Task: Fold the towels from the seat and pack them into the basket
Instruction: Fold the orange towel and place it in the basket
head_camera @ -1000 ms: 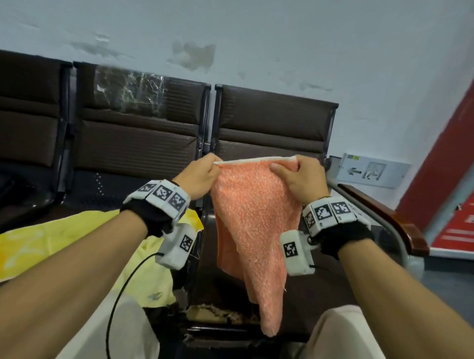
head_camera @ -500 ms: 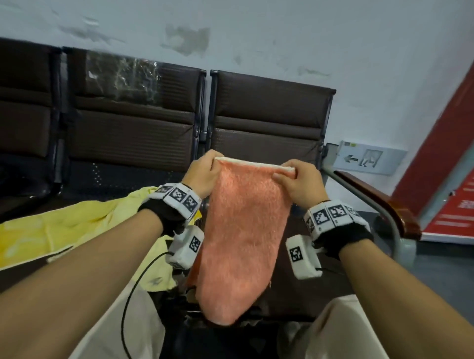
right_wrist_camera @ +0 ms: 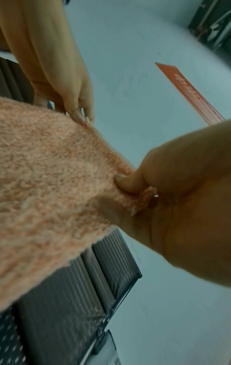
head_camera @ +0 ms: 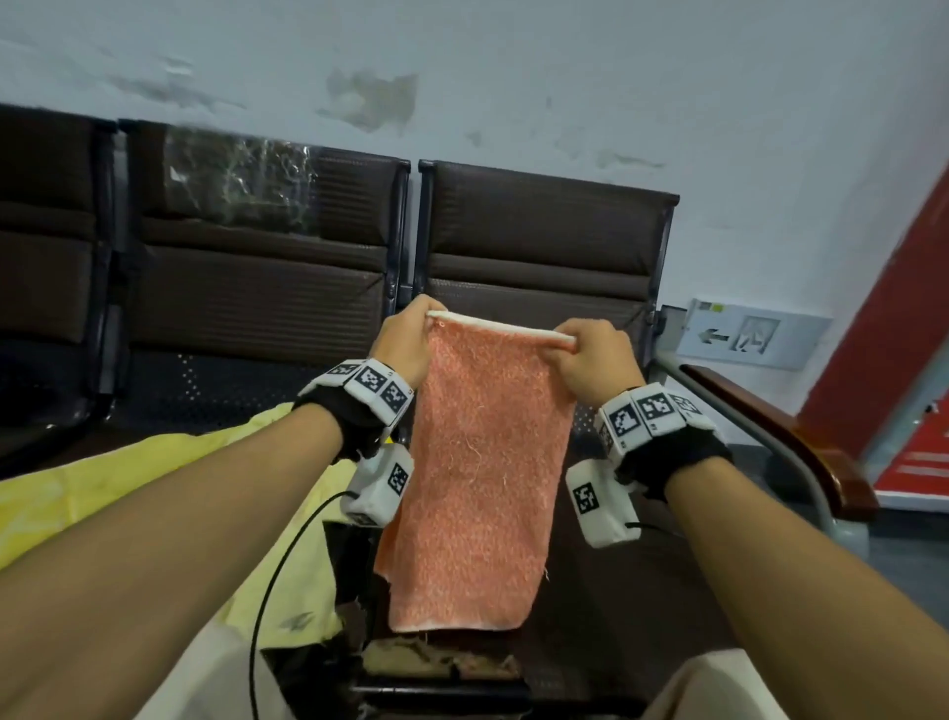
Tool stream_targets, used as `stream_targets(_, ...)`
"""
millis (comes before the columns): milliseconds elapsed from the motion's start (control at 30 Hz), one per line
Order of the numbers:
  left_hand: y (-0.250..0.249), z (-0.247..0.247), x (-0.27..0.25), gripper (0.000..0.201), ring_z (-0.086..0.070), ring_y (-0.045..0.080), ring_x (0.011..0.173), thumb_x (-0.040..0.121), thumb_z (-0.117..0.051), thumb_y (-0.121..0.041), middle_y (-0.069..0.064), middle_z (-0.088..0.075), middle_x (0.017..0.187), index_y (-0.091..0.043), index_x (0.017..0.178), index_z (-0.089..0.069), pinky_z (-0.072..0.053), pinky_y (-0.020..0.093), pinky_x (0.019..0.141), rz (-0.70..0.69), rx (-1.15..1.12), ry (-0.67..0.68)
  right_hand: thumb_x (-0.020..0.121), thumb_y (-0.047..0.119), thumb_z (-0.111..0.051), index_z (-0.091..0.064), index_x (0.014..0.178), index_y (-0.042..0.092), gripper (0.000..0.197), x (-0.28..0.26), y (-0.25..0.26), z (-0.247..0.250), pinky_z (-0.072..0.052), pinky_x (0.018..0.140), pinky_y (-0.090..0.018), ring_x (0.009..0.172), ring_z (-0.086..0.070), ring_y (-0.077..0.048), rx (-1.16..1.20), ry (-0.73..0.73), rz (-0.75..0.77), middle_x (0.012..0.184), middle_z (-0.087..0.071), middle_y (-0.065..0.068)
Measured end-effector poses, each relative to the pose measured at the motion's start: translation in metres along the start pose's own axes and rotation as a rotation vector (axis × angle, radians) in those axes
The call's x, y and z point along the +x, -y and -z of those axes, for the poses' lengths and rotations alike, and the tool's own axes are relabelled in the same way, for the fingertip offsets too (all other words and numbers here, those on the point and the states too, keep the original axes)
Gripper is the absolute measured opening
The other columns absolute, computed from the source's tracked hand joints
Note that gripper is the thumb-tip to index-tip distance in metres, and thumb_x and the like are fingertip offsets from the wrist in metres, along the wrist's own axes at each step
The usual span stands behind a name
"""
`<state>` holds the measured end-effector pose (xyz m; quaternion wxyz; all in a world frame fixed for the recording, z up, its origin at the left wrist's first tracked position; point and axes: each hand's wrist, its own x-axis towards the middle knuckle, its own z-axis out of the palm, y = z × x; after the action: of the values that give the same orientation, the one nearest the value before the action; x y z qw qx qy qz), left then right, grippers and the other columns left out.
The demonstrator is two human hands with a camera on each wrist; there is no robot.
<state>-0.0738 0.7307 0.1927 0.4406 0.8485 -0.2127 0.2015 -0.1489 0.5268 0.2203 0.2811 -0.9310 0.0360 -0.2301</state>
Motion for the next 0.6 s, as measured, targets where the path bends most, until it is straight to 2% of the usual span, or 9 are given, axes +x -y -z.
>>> stream_targets(67, -0.009, 0.001, 0.016, 0.019, -0.053, 0.014, 0.086, 0.094, -0.043, -0.008, 0.004, -0.062, 0.097, -0.009, 0.107, -0.058, -0.035, 0.022, 0.070, -0.040, -0.018, -0.067, 0.087, 0.018, -0.061, -0.070, 0.092, 0.015, 0.010, 0.010, 0.003, 0.001, -0.034, 0.069, -0.022, 0.097, -0.061, -0.027, 0.036, -0.115, 0.018, 0.092, -0.070, -0.009)
stream_targets(133, -0.020, 0.005, 0.026, 0.022, -0.054, 0.014, 0.089, 0.096, -0.039, -0.008, 0.005, -0.063, 0.099, -0.009, 0.108, -0.058, -0.037, 0.023, 0.072, -0.067, -0.052, -0.120, 0.087, 0.015, -0.059, -0.068, 0.094, 0.015, 0.012, 0.014, 0.004, 0.003, -0.029, 0.064, -0.018, 0.094, -0.060, -0.026, 0.072, -0.199, 0.043, 0.092, -0.070, -0.008)
stream_targets(233, -0.030, 0.010, 0.021, 0.023, -0.056, 0.014, 0.094, 0.098, -0.037, -0.009, 0.002, -0.062, 0.103, -0.012, 0.108, -0.057, -0.040, 0.023, 0.080, -0.068, -0.164, -0.108, 0.083, 0.008, -0.058, -0.065, 0.090, 0.020, 0.016, 0.003, 0.002, 0.003, -0.031, 0.060, -0.012, 0.082, -0.056, -0.014, 0.141, -0.244, 0.081, 0.086, -0.067, 0.000)
stream_targets(333, -0.030, 0.011, -0.012, 0.021, -0.056, 0.012, 0.093, 0.098, -0.037, -0.009, -0.001, -0.062, 0.101, -0.018, 0.102, -0.056, -0.041, 0.024, 0.079, -0.063, -0.224, -0.064, 0.082, 0.006, -0.062, -0.059, 0.080, 0.028, 0.022, -0.028, -0.005, 0.003, -0.035, 0.054, -0.003, 0.069, -0.054, -0.003, 0.155, -0.236, 0.105, 0.072, -0.059, 0.016)
stream_targets(400, -0.022, 0.008, -0.045, 0.021, -0.056, 0.013, 0.091, 0.098, -0.037, -0.008, -0.001, -0.061, 0.098, -0.017, 0.101, -0.056, -0.042, 0.027, 0.079, -0.023, -0.250, -0.005, 0.077, 0.008, -0.072, -0.061, 0.079, 0.028, 0.022, -0.059, -0.014, 0.001, -0.037, 0.056, 0.000, 0.066, -0.056, 0.006, 0.181, -0.155, 0.111, 0.069, -0.059, 0.020)
stream_targets(500, -0.006, -0.004, -0.101, 0.023, -0.058, 0.023, 0.097, 0.099, -0.034, -0.006, 0.005, -0.061, 0.101, -0.010, 0.108, -0.055, -0.046, 0.036, 0.087, 0.063, -0.300, 0.161, 0.069, 0.005, -0.078, -0.067, 0.082, 0.028, 0.028, -0.110, -0.033, -0.006, -0.041, 0.061, -0.002, 0.071, -0.062, 0.005, 0.165, 0.073, 0.103, 0.074, -0.066, 0.017)
stream_targets(533, 0.000, -0.008, -0.120, 0.023, -0.058, 0.022, 0.099, 0.099, -0.035, -0.004, 0.005, -0.061, 0.103, -0.009, 0.108, -0.056, -0.046, 0.032, 0.089, 0.067, -0.296, 0.206, 0.069, 0.003, -0.077, -0.069, 0.082, 0.028, 0.029, -0.124, -0.041, -0.008, -0.043, 0.063, -0.005, 0.075, -0.063, 0.000, 0.110, 0.152, 0.096, 0.076, -0.068, 0.014)
stream_targets(600, 0.011, -0.015, -0.155, 0.023, -0.056, 0.015, 0.099, 0.098, -0.037, -0.001, 0.003, -0.061, 0.104, -0.011, 0.105, -0.057, -0.043, 0.013, 0.084, 0.065, -0.281, 0.300, 0.068, -0.001, -0.074, -0.071, 0.081, 0.027, 0.031, -0.148, -0.055, -0.012, -0.048, 0.066, -0.012, 0.077, -0.065, -0.005, 0.030, 0.309, 0.073, 0.077, -0.070, 0.009)
